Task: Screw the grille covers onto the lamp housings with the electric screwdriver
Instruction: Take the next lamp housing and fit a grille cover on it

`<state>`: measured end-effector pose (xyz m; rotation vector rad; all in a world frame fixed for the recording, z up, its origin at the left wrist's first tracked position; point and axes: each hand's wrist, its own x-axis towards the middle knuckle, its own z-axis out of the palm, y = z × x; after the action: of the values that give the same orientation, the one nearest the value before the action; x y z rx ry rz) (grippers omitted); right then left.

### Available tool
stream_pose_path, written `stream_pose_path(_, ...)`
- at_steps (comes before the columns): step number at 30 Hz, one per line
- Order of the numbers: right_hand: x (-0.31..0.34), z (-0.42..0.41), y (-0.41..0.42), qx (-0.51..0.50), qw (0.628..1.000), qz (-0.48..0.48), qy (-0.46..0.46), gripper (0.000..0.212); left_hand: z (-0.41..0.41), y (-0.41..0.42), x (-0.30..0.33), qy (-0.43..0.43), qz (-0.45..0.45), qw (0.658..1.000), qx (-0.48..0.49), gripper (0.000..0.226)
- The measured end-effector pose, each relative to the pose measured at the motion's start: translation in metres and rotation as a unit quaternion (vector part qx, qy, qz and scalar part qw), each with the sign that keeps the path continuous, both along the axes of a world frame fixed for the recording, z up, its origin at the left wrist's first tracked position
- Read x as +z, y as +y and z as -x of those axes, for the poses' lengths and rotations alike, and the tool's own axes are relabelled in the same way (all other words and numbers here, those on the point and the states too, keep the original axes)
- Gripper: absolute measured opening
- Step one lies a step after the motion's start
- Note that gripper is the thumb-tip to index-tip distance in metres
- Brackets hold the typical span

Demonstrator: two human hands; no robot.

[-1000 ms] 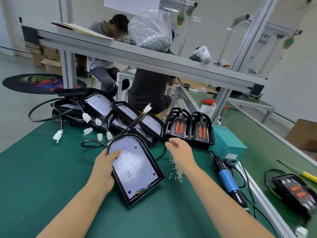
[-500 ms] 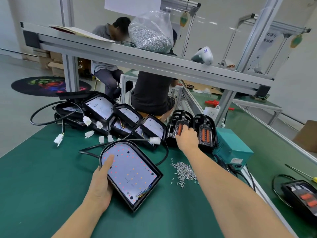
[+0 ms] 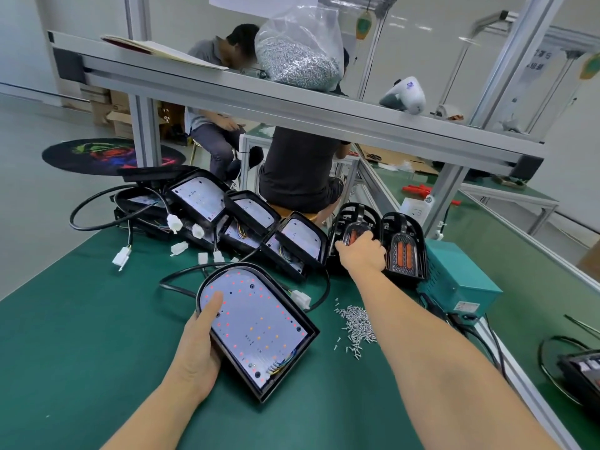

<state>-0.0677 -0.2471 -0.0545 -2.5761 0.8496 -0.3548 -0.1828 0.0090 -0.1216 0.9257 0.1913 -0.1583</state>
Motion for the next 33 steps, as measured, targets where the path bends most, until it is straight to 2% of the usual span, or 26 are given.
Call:
stream_pose_path(6, -0.001, 0.0, -0.001, -0.005, 1.0, 0.004, -0.017, 0.076, 0.001, -0.001, 0.001, 0.002, 0.009, 1.0, -0.007, 0.049)
stream_pose_path(10, 0.004, 0.01, -0.001, 0.001, 0.995, 0.004, -0.102, 0.077, 0.001, 0.0, 0.003, 0.001, 0.011, 1.0, -0.003, 0.047)
stream_pose_path(14, 0.013, 0.04, 0.01, 0.084, 0.975, -0.028, -0.202, 0.083, 0.001, 0.001, 0.002, -0.001, 0.014, 1.0, 0.001, 0.042)
stream_pose_path(17, 0.011, 0.082, 0.029, 0.169, 0.954, -0.071, -0.238, 0.085, 0.002, 0.003, 0.002, -0.005, 0.028, 1.0, -0.008, 0.039)
stream_pose_path(20, 0.004, 0.126, 0.047, 0.218, 0.939, -0.095, -0.246, 0.085, 0.002, 0.007, 0.004, -0.008, 0.054, 0.998, -0.023, 0.049)
stream_pose_path(23, 0.0, 0.162, 0.053, 0.225, 0.937, -0.129, -0.233, 0.084, 0.002, 0.012, 0.002, 0.004, 0.079, 0.996, -0.034, 0.051)
stream_pose_path(28, -0.003, 0.194, 0.046, 0.204, 0.945, -0.151, -0.208, 0.079, 0.004, 0.017, 0.001, 0.063, 0.039, 0.997, -0.036, 0.051)
stream_pose_path(33, -0.006, 0.21, 0.046, 0.218, 0.952, -0.133, -0.172, 0.07, -0.001, 0.02, 0.008, 0.072, 0.001, 0.997, -0.038, 0.046)
